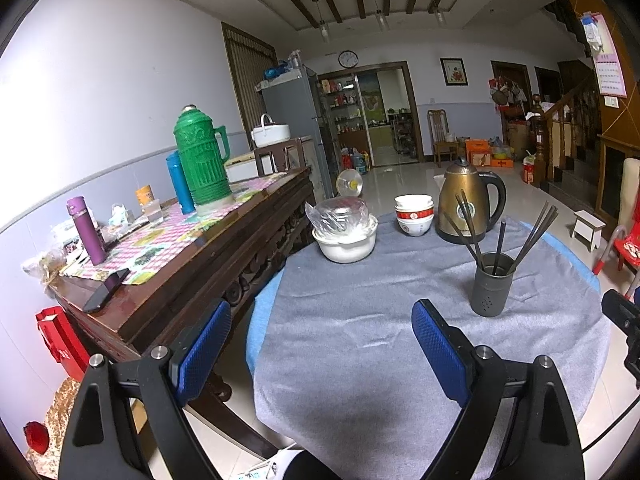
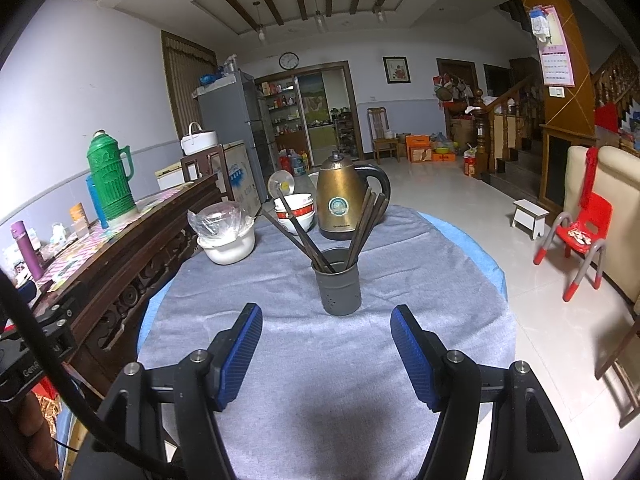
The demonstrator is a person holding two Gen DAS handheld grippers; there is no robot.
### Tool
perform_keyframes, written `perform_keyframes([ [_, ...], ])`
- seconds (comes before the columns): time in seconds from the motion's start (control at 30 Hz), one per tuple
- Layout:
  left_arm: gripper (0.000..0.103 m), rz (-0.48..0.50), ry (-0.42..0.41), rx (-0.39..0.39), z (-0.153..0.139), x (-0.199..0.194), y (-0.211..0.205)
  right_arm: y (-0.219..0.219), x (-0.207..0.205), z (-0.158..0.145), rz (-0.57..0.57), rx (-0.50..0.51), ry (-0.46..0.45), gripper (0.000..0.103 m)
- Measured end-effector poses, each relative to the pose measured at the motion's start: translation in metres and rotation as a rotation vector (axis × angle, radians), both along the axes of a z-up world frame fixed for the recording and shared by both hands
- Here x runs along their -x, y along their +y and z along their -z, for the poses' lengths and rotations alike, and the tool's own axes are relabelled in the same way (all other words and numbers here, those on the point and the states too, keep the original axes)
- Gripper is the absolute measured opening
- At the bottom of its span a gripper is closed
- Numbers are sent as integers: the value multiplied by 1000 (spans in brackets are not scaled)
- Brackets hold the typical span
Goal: Organize utensils
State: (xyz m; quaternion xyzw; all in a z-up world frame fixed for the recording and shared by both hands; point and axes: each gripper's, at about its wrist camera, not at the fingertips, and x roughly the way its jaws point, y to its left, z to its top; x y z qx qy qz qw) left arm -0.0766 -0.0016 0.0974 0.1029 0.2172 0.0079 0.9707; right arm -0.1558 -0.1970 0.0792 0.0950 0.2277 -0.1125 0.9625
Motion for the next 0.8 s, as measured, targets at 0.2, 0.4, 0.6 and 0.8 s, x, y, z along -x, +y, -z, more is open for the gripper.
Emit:
perform_keyframes([
  [0.2, 92, 24, 38, -8, 10, -13, -11, -4, -5, 0, 21, 0, 6, 70],
  [0.4, 92, 39, 84, -20, 20, -31, -25, -8, -16, 4, 28, -5, 34, 70],
  [0.6, 92, 50, 113, -31, 21, -46, -38, -14, -31, 2, 32, -16, 50, 70],
  [0.8, 92, 43, 120, -29, 17, -58, -46, -15, -46, -3, 19, -7, 49, 70],
])
